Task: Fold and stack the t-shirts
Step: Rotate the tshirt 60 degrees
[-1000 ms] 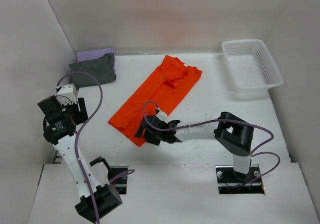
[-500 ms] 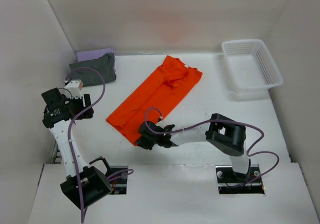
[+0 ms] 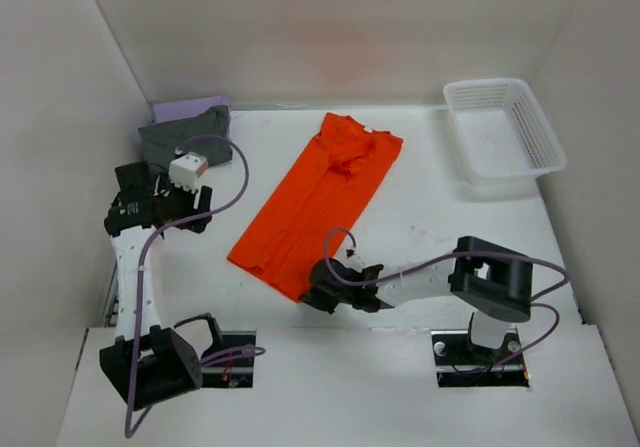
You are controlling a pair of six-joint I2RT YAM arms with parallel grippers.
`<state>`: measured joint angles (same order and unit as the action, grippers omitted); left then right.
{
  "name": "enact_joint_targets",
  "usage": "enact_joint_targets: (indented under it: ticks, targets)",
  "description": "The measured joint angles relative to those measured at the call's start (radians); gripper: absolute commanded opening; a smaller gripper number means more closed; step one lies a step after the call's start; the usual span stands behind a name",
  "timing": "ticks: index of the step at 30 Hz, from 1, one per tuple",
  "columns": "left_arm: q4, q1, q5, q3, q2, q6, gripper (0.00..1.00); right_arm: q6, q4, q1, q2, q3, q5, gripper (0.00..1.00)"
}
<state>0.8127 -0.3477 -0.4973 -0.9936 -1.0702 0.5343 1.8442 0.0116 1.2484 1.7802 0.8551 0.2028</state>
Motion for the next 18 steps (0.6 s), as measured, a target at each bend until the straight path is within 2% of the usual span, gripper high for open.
enact_joint_targets:
  ticks: [4,11,15,18]
  targets:
    - [-0.005,0.200,0.084,0.000,0.008,0.122,0.64,0.000,-0.072,0.024,-0.106,-0.154,0.004,0.00]
    - [0.000,0.725,0.287,0.145,0.194,0.380,0.66,-0.013,-0.137,0.043,-0.342,-0.423,-0.002,0.03]
    - [0.048,1.002,0.415,0.261,0.256,0.492,0.66,-0.069,-0.135,0.043,-0.413,-0.480,-0.002,0.06]
    - [0.074,1.164,0.494,0.344,0.260,0.542,0.65,-0.109,-0.130,0.043,-0.428,-0.486,-0.002,0.08]
